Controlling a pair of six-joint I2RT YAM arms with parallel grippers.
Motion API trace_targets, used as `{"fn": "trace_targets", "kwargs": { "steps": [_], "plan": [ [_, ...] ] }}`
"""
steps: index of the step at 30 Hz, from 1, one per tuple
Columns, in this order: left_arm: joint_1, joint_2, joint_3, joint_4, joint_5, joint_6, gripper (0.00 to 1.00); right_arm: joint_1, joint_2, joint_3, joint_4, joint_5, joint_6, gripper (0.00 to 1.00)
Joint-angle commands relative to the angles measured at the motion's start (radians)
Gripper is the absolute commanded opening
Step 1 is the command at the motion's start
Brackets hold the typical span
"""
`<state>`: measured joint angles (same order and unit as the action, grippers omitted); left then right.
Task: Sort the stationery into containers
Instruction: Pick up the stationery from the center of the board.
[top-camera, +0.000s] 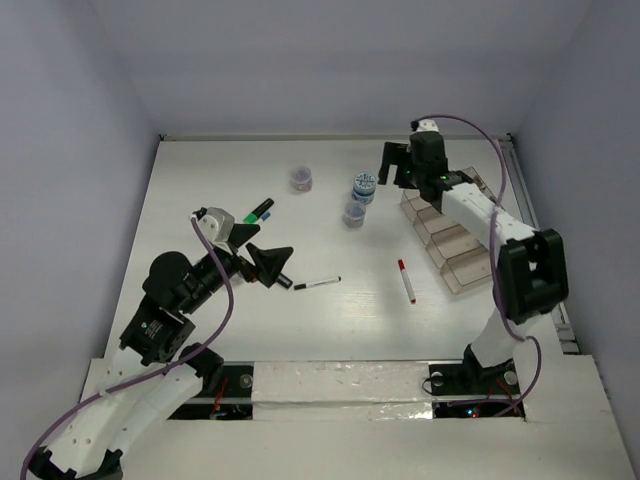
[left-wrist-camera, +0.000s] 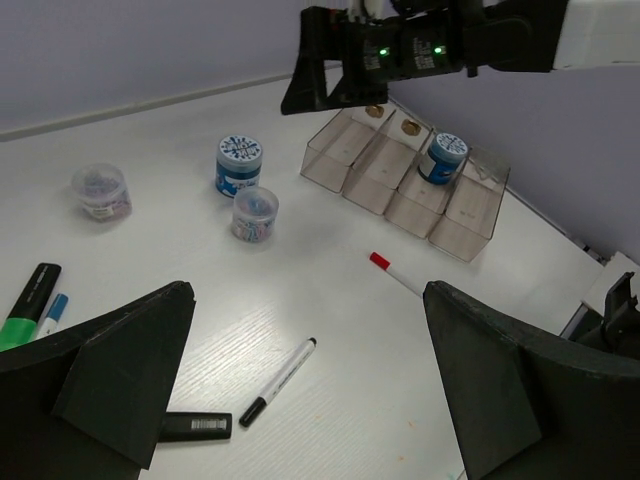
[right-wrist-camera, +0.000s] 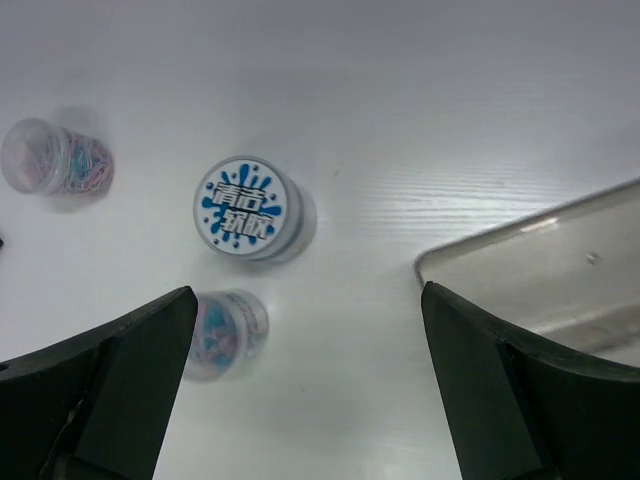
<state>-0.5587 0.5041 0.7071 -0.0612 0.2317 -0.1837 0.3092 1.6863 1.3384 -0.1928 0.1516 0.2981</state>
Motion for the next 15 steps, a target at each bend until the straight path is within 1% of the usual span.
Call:
{"fn": "trace_targets", "kwargs": {
  "steps": [1, 2, 3, 4, 6, 7, 10, 15],
  "plan": [
    [0.010, 0.014, 0.017, 0.032, 0.001, 0.009, 0.99, 0.053, 0.114, 0.119, 0.033, -0.006, -0.043, 1.00],
    [0.010, 0.016, 0.018, 0.032, 0.001, 0.009, 0.99, 0.062, 0.148, 0.155, 0.015, 0.006, -0.047, 1.00],
    [0.019, 0.019, 0.019, 0.032, 0.001, 0.009, 0.99, 0.071, 0.218, 0.235, -0.006, 0.012, -0.048, 1.00],
    [0.019, 0.022, 0.019, 0.031, 0.001, 0.009, 0.99, 0.080, 0.252, 0.272, -0.048, 0.019, -0.045, 1.00],
    [0.019, 0.024, 0.019, 0.031, 0.001, 0.009, 0.99, 0.080, 0.311, 0.359, -0.079, 0.025, -0.034, 1.00],
    [0.029, 0.024, 0.019, 0.032, 0.003, 0.009, 0.99, 0.080, 0.356, 0.382, -0.103, 0.026, -0.031, 1.00],
    [0.029, 0.025, 0.019, 0.031, 0.001, 0.009, 0.99, 0.090, 0.424, 0.448, -0.135, 0.020, -0.031, 1.00],
    [0.049, 0.027, 0.019, 0.032, 0.011, 0.009, 0.99, 0.100, 0.490, 0.505, -0.166, 0.016, -0.040, 0.98]
  ]
}}
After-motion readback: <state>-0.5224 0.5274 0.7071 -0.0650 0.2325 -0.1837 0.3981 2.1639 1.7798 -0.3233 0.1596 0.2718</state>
